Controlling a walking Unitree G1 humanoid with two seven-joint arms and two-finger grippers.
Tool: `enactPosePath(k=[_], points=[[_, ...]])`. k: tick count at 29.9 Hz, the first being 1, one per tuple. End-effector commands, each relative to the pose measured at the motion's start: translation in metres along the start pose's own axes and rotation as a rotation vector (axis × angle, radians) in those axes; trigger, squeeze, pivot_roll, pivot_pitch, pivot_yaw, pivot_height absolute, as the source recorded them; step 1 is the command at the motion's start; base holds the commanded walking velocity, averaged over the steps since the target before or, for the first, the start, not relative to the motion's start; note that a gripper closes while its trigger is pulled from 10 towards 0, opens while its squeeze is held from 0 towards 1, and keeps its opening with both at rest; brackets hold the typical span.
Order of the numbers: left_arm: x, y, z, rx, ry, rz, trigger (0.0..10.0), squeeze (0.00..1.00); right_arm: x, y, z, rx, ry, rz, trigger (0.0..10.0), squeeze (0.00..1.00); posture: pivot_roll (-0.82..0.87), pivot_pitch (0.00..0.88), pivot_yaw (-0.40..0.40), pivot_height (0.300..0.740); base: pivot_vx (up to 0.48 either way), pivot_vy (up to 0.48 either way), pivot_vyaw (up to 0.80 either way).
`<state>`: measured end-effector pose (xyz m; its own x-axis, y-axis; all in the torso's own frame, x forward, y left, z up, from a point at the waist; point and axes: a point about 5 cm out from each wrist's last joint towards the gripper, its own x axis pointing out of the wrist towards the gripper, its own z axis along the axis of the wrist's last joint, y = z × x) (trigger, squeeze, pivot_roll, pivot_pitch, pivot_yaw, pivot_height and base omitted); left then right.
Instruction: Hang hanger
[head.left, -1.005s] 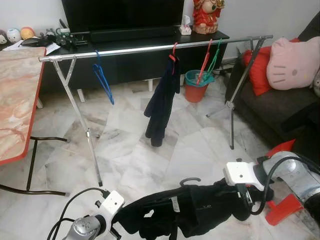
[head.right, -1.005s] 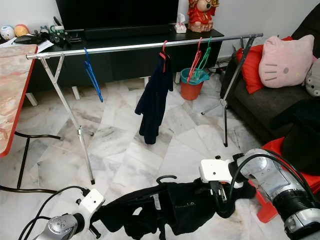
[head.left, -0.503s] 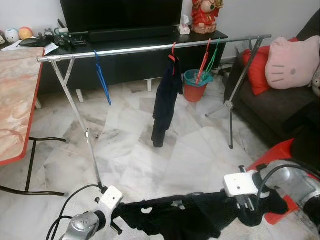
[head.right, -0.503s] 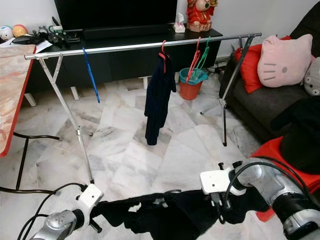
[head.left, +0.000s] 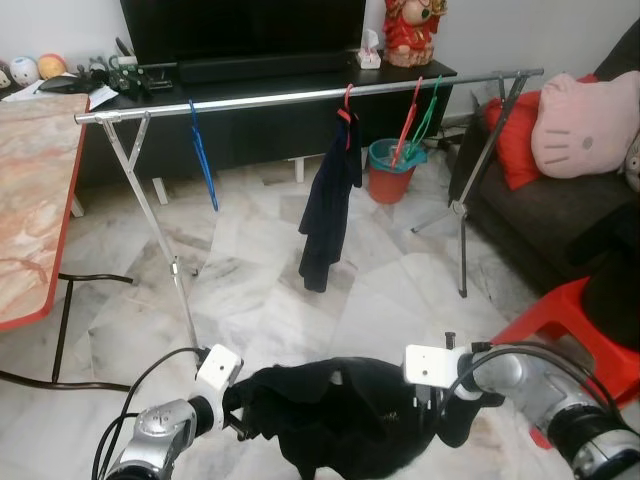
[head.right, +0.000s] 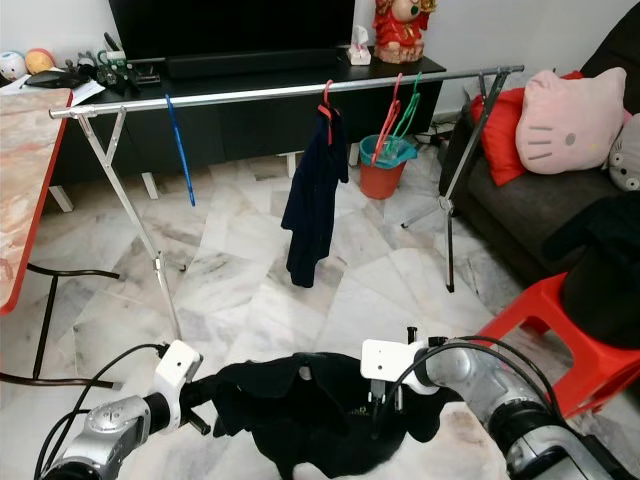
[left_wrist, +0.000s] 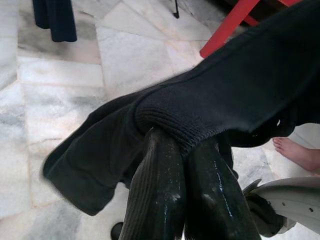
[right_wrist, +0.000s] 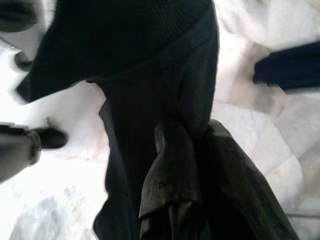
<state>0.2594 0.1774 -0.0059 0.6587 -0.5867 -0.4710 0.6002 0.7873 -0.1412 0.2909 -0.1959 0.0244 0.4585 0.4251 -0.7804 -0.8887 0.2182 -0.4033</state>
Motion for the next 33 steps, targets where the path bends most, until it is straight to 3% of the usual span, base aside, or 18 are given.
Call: enactPosePath(k=[1, 5, 13, 14, 15, 17, 21, 24, 31, 32, 33], points=[[0.001, 0.001, 0.01, -0.001, -0.033, -0.022, 10.0, 0.0, 0.003, -0.014, 0.004, 0.061, 0.017, -0.143, 0.0, 0.0, -0.01, 0.0, -0.038, 0.74, 0.0, 0.0, 0.0], [0.002, -0.002, 0.011, -0.009, -0.044, -0.051, 10.0, 0.0, 0.011, -0.017, 0.009, 0.131, 0.023, -0.238, 0.0, 0.0, 0.0, 0.0, -0.04, 0.74, 0.0, 0.0, 0.0], [0.002, -0.002, 0.011, -0.009, -0.044, -0.051, 10.0, 0.0, 0.011, -0.017, 0.009, 0.131, 0.023, -0.238, 0.0, 0.0, 0.0, 0.0, -0.04, 0.74, 0.0, 0.0, 0.0], [0.004, -0.006, 0.015, -0.021, -0.059, -0.073, 10.0, 0.0, 0.017, -0.02, 0.017, 0.27, -0.007, -0.336, 0.0, 0.0, 0.02, 0.0, -0.038, 0.74, 0.0, 0.0, 0.0], [0.004, -0.006, 0.015, -0.021, -0.059, -0.073, 10.0, 0.0, 0.017, -0.02, 0.017, 0.27, -0.007, -0.336, 0.0, 0.0, 0.02, 0.0, -0.038, 0.74, 0.0, 0.0, 0.0], [0.006, -0.011, 0.02, -0.025, -0.08, -0.118, 10.0, 0.0, 0.025, -0.024, 0.032, 0.412, -0.083, -0.416, 0.0, 0.0, 0.02, 0.0, -0.038, 0.74, 0.0, 0.0, 0.0], [0.007, -0.019, 0.024, -0.027, -0.097, -0.174, 10.0, 0.0, 0.026, -0.036, 0.047, 0.527, -0.162, -0.522, 0.0, 0.0, 0.02, 0.0, -0.038, 0.74, 0.0, 0.0, 0.0], [0.008, -0.026, 0.027, -0.039, -0.109, -0.216, 10.0, 0.0, 0.031, -0.031, 0.053, 0.499, -0.152, -0.496, 0.0, 0.0, 0.03, 0.0, -0.04, 0.74, 0.0, 0.0, 0.0], [0.009, -0.03, 0.027, -0.024, -0.088, -0.229, 10.0, 0.0, 0.034, -0.032, 0.064, 0.584, -0.233, -0.476, 0.0, 0.0, 0.03, 0.0, -0.04, 0.74, 0.0, 0.0, 0.0], [0.01, -0.032, 0.025, -0.019, -0.079, -0.228, 10.0, 0.68, 0.034, -0.032, 0.068, 0.585, -0.263, -0.471, 10.0, 0.0, 0.03, 0.0, -0.039, 0.74, 0.0, 0.0, 0.0], [0.01, -0.033, 0.024, -0.024, -0.078, -0.228, 10.0, 1.0, 0.034, -0.033, 0.07, 0.597, -0.286, -0.477, 10.0, 0.0, 0.03, 0.0, -0.037, 0.74, 0.0, 0.0, 0.0]])
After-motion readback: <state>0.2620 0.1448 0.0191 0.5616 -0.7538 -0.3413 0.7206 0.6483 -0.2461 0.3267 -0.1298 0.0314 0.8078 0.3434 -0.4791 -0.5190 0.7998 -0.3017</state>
